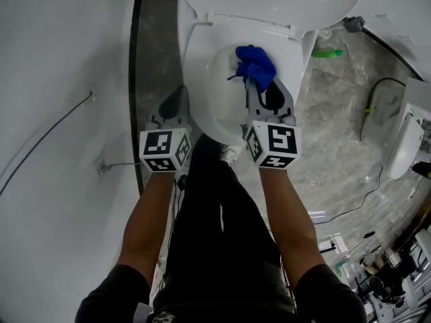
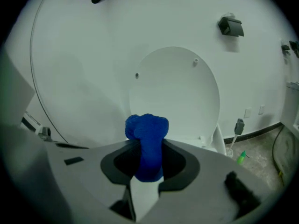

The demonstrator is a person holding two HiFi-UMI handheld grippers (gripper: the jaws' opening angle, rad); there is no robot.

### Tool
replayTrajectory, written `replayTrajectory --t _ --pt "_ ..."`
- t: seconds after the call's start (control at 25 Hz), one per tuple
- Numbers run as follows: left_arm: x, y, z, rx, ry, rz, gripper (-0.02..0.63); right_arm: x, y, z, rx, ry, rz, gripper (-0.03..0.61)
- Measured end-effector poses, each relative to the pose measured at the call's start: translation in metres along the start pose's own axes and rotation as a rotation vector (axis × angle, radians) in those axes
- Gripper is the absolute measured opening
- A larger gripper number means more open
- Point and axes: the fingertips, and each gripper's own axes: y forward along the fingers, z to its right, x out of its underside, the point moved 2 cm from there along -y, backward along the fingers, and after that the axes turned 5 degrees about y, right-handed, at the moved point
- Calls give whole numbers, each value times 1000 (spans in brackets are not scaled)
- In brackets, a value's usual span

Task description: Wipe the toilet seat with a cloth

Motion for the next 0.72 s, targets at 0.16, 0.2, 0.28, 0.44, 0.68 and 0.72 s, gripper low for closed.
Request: replayTrajectory --t 0.16,0.2,0.28,0.44,0.68,0.72 --pt "-24 32 -21 -19 -17 22 11 6 66 -8 -18 10 -55 98" --pt "-26 39 -26 -20 -23 22 11 8 80 -11 -22 7 -69 98" --pt "-27 51 -36 -21 -37 19 9 13 104 -18 -30 1 -96 98" --pt "-28 67 -46 -16 -35 9 9 26 147 -27 -27 0 -148 98" --pt "-30 75 -43 11 47 -3 9 50 189 -20 15 17 -255 98" --pt "-30 75 -42 14 54 -6 10 49 190 -20 19 2 -261 98"
